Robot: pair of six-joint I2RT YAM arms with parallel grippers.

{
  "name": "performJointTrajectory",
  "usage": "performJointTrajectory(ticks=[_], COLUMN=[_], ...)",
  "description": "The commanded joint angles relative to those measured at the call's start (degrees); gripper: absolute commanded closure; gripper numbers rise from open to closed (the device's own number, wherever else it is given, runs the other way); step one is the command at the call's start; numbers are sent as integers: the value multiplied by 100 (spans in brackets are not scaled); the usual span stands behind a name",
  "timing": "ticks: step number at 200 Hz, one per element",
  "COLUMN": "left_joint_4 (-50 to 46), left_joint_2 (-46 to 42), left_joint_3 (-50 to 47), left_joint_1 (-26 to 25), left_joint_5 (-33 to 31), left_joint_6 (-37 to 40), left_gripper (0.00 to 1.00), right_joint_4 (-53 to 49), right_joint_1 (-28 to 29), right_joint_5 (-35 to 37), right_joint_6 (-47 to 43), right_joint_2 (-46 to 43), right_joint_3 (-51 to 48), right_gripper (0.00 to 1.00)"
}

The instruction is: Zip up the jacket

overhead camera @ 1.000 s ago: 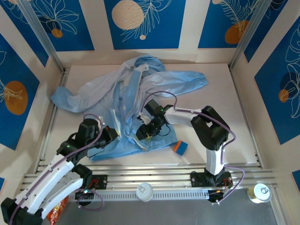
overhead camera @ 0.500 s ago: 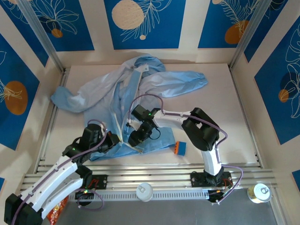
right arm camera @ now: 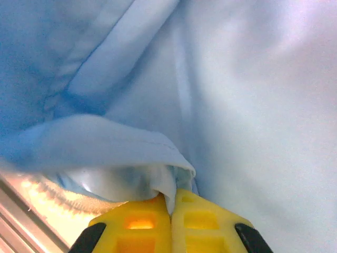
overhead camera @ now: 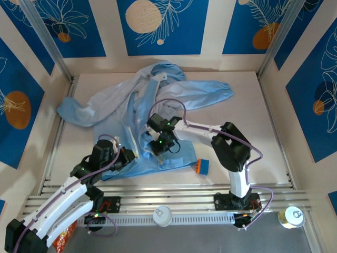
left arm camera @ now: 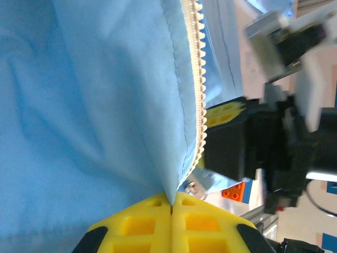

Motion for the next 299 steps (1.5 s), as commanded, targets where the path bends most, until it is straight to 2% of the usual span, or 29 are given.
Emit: performJointTrajectory(ticks=[1, 34, 61, 96, 120, 145, 157, 173, 204, 237, 253, 275, 299], left_joint_4=[195, 234, 649, 1286, 1461, 1489, 1507, 1608, 1542, 1633, 1671, 1626, 1561], left_joint_2=[85, 242, 299, 505, 830, 982, 1048, 1153, 1264, 1319, 1289, 1201, 1161], left_joint_3=[136, 303, 197, 43, 85, 36, -3, -48, -45, -184, -257, -280, -242], left_joint_1=[61, 63, 62, 60, 61, 60, 63, 58, 63, 63, 64, 69, 74], left_joint_5=[140, 133, 144, 359, 535, 507, 505, 565, 555, 502, 492, 455, 465], left_joint_6=[171, 347, 357, 402, 441, 474, 476, 476, 551, 467, 386, 366, 369], left_gripper=[100, 100, 100, 100, 100, 100, 100, 100, 100, 100, 100, 100, 100], right_joint_4=[-591, -643, -309, 626, 984, 1480, 1801, 1959, 1210, 704, 679, 1207, 1267], right_joint_1=[-221, -668, -813, -702, -614, -652, -730, -816, -1059, -1646, -1618, -1285, -1165], right_joint_5=[781, 843, 964, 298, -258, -979, -1408, -1915, -2555, -3365, -3316, -2480, -2186], right_joint_6=[440, 798, 1124, 1531, 1699, 1769, 1662, 1193, -492, -1866, -2673, -3894, -4204], right_joint_2=[-351, -297, -61, 128, 184, 112, -24, -249, -640, -676, -598, -570, -210], right_joint_3=[507, 911, 1049, 504, 134, -327, -572, -782, -735, -471, -376, -601, -356], right_gripper=[98, 98, 98, 95, 84, 65, 60, 55, 52, 49, 49, 48, 48])
